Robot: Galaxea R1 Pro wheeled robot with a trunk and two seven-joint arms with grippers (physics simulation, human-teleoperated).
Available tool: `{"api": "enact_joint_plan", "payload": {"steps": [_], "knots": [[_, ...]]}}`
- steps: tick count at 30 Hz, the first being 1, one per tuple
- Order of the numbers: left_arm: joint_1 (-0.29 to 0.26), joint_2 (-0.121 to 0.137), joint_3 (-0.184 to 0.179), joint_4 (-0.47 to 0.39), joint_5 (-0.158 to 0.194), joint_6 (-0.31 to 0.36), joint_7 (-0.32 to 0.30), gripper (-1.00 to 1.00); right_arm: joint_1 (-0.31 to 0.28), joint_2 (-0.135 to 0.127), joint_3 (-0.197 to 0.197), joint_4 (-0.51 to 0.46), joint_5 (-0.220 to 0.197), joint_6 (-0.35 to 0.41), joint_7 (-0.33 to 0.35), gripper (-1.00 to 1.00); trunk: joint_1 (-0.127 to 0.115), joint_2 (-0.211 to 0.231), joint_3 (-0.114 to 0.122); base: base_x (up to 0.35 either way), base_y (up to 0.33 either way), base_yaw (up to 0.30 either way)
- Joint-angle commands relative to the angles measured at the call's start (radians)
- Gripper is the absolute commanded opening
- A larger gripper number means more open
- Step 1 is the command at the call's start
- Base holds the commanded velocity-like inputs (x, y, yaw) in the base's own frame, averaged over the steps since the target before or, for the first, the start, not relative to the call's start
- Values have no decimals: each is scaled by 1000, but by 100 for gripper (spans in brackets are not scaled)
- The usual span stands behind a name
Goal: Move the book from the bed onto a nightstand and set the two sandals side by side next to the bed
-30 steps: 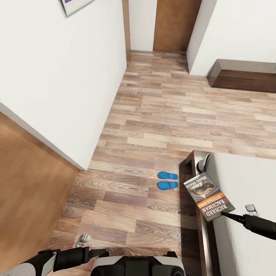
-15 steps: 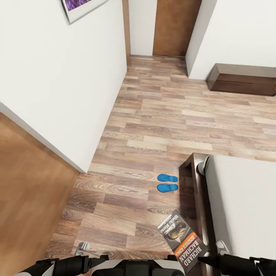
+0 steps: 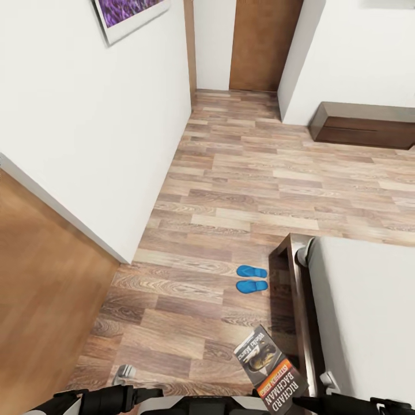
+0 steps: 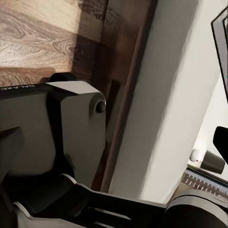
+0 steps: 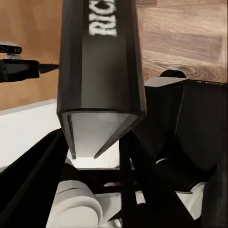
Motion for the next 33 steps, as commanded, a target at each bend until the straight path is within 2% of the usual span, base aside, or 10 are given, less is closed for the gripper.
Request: {"api": "enact_joint_plan", "payload": {"steps": [1, 3, 7, 33], "knots": [[0, 0, 9, -1, -8, 10, -4, 100, -1, 1, -10, 5, 8, 5, -8, -100, 1, -2, 0, 0, 0, 0], [0, 0, 9, -1, -8, 10, -4, 100, -1, 1, -10, 19, 7, -9, -58, -100, 1, -2, 4, 0, 0, 0], [0, 2, 11, -1, -7, 10, -3, 100, -1, 0, -10, 25, 4, -15, -89, -100, 1, -2, 10, 0, 0, 0], [1, 1, 9, -1, -8, 8, 0, 100, -1, -1, -13, 25, 0, -16, -99, -100, 1, -2, 52, 0, 0, 0]]}}
